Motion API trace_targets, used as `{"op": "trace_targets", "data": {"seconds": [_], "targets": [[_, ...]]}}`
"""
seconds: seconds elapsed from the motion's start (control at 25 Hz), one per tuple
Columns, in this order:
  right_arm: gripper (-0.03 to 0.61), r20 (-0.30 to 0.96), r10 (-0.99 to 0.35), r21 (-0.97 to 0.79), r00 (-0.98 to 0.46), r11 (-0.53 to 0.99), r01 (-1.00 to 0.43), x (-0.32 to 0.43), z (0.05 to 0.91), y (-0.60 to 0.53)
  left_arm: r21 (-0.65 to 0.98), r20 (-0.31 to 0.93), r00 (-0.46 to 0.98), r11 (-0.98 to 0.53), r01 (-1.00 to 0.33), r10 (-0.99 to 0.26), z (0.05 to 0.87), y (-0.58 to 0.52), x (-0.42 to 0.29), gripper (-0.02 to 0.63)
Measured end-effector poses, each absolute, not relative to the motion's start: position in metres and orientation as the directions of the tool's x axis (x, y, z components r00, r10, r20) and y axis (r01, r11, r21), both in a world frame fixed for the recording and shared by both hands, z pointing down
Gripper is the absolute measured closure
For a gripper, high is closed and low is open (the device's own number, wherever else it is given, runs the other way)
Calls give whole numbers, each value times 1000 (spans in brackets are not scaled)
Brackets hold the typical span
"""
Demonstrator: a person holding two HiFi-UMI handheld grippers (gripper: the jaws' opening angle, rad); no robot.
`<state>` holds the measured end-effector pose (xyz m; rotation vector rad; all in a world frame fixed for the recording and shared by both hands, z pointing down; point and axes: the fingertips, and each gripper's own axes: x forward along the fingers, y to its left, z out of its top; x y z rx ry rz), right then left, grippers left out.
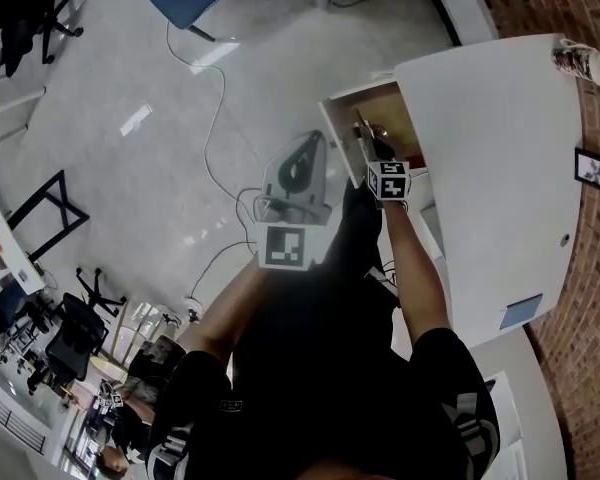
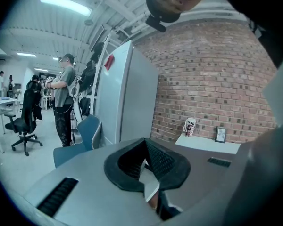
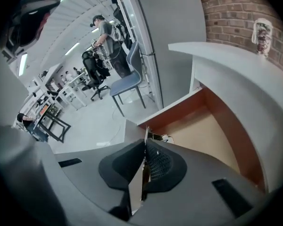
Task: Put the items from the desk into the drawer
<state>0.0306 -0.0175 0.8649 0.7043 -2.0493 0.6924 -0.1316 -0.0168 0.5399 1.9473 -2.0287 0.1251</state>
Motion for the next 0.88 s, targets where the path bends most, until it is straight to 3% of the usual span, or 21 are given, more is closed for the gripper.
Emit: {"op": "trace_targets", "data": {"seconds": [0.4,0.88], "targets": [[568,888,-169,-220,-427,659,-719,48,945,-18,149,337,-33,88,-985,-941,582,-17,-128,614],[566,944,-108,-198,-313,573,-795,69,985,-5,155,365,-32,94,-983,-930,594,-16,-127,614]]}}
